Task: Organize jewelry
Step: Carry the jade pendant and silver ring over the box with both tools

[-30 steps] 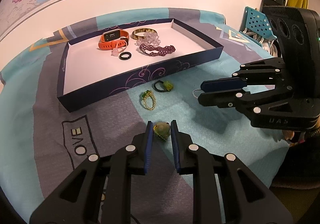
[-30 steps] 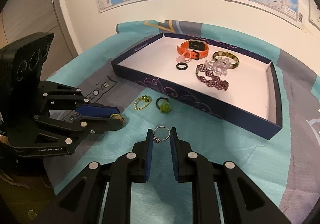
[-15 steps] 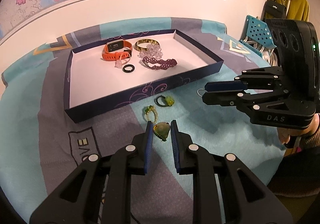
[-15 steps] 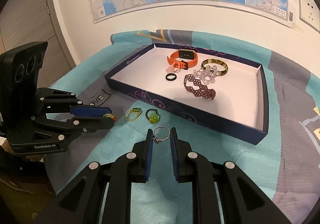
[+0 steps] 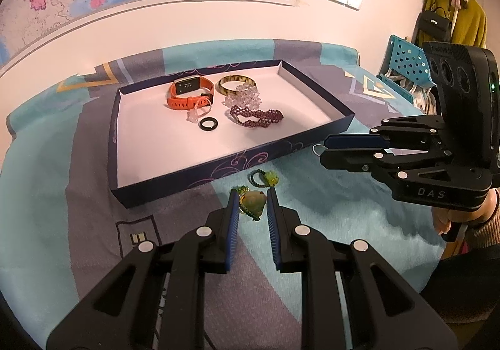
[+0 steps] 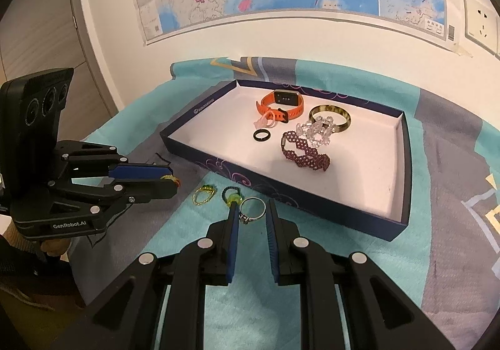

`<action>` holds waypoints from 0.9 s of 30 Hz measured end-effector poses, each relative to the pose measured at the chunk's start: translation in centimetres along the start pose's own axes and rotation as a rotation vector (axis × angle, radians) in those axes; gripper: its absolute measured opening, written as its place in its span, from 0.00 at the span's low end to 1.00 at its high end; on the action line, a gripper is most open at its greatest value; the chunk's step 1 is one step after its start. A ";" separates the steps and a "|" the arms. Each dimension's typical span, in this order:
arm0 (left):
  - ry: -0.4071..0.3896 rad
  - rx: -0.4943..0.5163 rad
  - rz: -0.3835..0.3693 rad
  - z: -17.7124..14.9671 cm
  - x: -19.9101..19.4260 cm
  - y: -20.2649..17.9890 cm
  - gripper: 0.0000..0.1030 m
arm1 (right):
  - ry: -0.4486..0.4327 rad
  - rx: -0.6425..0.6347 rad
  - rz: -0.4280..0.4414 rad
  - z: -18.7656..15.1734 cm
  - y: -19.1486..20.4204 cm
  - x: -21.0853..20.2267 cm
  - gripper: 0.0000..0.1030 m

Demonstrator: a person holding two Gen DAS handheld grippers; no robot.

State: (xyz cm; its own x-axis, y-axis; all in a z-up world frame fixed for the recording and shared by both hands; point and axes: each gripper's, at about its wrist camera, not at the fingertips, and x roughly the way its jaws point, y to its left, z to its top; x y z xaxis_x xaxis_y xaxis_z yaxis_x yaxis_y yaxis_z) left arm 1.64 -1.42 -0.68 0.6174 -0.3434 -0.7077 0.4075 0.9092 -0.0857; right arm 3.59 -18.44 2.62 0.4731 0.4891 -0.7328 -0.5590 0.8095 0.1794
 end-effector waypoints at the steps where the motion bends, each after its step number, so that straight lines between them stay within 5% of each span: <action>1: -0.002 0.000 0.001 0.1 0.0 0.0 0.18 | -0.002 0.000 0.000 0.1 0.0 -0.1 0.15; 27: -0.053 -0.002 0.036 3.3 0.3 0.7 0.18 | -0.033 0.000 -0.006 2.4 -1.6 0.8 0.15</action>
State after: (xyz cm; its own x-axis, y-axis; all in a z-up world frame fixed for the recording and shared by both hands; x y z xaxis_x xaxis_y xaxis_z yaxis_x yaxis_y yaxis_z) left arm 4.32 -1.72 1.34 0.6665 -0.3228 -0.6720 0.3830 0.9216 -0.0628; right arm 6.51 -18.54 3.35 0.4984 0.4944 -0.7121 -0.5559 0.8126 0.1751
